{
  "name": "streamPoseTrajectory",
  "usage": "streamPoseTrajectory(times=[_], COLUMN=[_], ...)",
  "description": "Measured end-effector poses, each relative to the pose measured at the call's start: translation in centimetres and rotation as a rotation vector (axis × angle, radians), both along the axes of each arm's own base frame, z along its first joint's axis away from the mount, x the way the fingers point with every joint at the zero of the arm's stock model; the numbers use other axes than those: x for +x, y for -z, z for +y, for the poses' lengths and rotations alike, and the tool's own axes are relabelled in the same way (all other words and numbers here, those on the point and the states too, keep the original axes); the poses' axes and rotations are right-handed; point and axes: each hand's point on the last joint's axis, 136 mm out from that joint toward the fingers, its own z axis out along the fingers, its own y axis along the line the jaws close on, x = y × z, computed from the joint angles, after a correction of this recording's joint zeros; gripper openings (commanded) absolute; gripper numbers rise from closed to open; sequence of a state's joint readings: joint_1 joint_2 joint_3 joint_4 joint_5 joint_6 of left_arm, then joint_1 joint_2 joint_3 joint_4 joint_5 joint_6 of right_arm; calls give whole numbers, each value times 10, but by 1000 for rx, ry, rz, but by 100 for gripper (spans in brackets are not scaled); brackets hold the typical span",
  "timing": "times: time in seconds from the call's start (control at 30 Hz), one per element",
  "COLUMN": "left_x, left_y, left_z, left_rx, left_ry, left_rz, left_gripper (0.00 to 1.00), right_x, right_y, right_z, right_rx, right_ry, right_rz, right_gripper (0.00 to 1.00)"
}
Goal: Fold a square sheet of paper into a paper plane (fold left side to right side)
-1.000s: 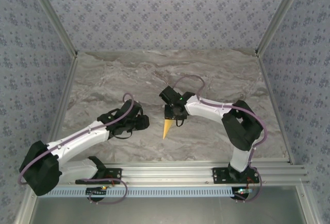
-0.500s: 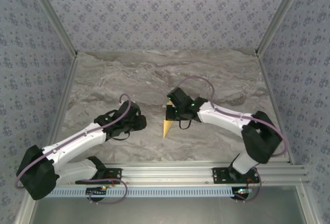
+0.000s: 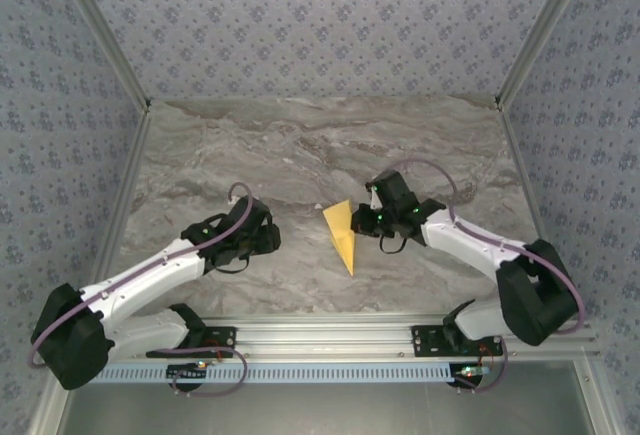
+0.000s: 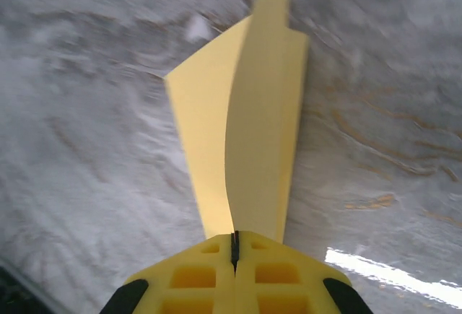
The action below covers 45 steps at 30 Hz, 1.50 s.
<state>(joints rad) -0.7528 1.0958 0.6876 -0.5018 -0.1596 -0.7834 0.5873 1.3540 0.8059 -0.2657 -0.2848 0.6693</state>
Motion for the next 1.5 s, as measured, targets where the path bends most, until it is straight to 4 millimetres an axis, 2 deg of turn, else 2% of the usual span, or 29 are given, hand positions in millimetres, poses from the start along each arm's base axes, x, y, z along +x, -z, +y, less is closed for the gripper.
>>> streamPoseTrajectory(times=[0.1,0.17,0.23,0.33,0.43,0.53,0.57,0.63,0.7,0.8,0.9,1.0,1.1,1.33,1.5], left_x=[2,2,3,4,4,4,4,4,3,2,2,2,3,8,9], left_y=[-1,-1,-3,-5,-6,-6,-6,-6,-5,-4,-5,-5,-8,-30,-32], left_z=[0,0,-1,-1,-2,-2,-2,-2,-1,1,1,1,1,0,4], left_rx=[4,4,2,1,-1,-1,-2,-2,3,9,10,9,0,-74,-96], left_ry=[-3,-4,-4,-5,-6,-6,-8,-8,-8,-9,-10,-10,-10,-23,-41], left_rz=[-3,-4,-7,-11,-14,-13,-13,-12,-7,0,-3,-4,-14,-88,-105], left_gripper=[52,52,52,52,53,53,53,54,54,54,56,61,67,73,74], right_x=[4,1,-4,-12,-15,-13,-12,-14,-16,-13,-3,-3,-20,-62,-75], right_y=[-38,-54,-62,-63,-50,-10,10,41,61,62,42,19,9,41,61], right_z=[8,12,17,24,26,18,14,4,-9,-26,-33,-26,-10,4,7], right_rx=[46,78,108,153,206,208,194,152,96,-1,-105,-196,-227,-313,-359], right_ry=[-40,-70,-108,-160,-178,-151,-136,-111,-91,-75,-86,-145,-241,-398,-446], right_rz=[-66,-90,-96,-82,-68,4,49,126,172,163,106,29,-1,104,164], right_gripper=[0,0,0,0,1,7,9,20,31,43,47,56,61,67,66])
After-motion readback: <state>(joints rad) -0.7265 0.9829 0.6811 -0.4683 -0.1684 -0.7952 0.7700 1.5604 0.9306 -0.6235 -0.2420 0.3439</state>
